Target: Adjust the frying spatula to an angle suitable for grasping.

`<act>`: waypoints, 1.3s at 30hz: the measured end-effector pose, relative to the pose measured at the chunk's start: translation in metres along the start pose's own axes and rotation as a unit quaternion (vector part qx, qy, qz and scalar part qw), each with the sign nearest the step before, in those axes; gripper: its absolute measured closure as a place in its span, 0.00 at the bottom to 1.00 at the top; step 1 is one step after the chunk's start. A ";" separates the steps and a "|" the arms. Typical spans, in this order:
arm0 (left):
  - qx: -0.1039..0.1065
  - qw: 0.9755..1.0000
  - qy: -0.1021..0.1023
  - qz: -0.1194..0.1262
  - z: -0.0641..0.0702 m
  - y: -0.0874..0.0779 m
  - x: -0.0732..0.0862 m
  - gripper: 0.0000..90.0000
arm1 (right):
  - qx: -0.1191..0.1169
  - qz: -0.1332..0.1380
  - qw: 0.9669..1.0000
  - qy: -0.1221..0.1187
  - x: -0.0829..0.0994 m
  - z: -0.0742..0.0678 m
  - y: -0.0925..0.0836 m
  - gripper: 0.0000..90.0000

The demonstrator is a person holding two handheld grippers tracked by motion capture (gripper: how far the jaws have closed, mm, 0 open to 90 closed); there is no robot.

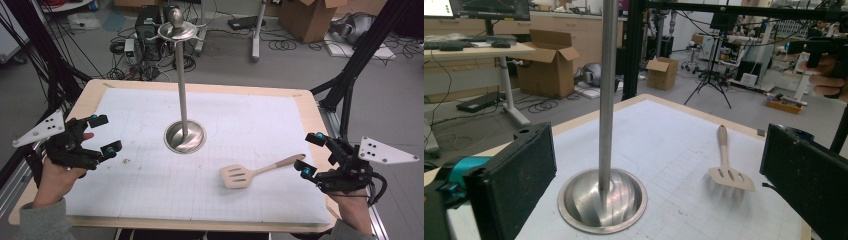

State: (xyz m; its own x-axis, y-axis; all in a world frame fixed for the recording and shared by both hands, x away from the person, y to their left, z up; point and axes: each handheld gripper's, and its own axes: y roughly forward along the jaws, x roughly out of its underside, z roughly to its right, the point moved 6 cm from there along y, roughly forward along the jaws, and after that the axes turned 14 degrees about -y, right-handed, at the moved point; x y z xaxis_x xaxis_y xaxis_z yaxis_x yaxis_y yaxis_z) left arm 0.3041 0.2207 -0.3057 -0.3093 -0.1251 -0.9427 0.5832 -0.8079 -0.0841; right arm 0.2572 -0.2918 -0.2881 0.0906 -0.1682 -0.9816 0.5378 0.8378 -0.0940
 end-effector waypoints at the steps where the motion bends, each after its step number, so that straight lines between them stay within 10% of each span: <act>1: 0.001 1.000 0.000 0.000 0.000 0.001 0.000 0.02 | 0.001 0.000 1.000 0.001 0.000 0.000 0.000 0.12; 39: -0.006 1.000 -0.009 -0.021 -0.006 0.007 0.010 0.02 | 0.027 -0.058 0.997 0.044 0.044 0.022 0.002 0.45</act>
State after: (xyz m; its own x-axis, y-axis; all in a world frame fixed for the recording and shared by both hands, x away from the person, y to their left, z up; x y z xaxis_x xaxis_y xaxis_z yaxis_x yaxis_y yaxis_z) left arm 0.3097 0.2171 -0.3172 -0.3469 -0.1009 -0.9325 0.5781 -0.8059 -0.1279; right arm 0.2810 -0.3094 -0.3281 -0.0469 -0.2150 -0.9755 0.5850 0.7856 -0.2013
